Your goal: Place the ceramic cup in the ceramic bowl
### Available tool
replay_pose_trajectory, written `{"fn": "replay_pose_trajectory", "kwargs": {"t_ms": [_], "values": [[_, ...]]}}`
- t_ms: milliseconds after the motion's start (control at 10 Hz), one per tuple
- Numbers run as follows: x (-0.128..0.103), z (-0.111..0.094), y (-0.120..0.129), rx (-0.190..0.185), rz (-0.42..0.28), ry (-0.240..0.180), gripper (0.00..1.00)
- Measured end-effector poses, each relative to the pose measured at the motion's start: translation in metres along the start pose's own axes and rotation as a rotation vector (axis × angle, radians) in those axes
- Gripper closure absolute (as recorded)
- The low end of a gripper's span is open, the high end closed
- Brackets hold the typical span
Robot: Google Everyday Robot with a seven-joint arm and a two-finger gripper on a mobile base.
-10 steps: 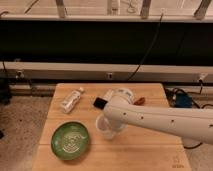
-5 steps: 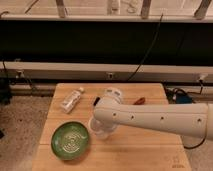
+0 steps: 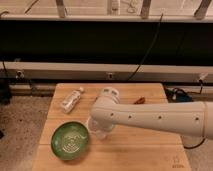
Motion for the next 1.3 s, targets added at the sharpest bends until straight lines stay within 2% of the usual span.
{"fn": "replay_pose_trajectory", "kwargs": {"t_ms": [300, 600, 1200, 1300], "values": [[-0.027, -0.012, -0.018, 0.035, -0.096, -0.025, 0.89], [-0.045, -0.015, -0.032, 0.062, -0.164, -0.055, 0.89], [-0.077, -0.009, -0.057, 0.095, -0.252, -0.114, 0.89], [-0.083, -0.005, -0.063, 0.103, -0.283, -0.129, 0.83]]}}
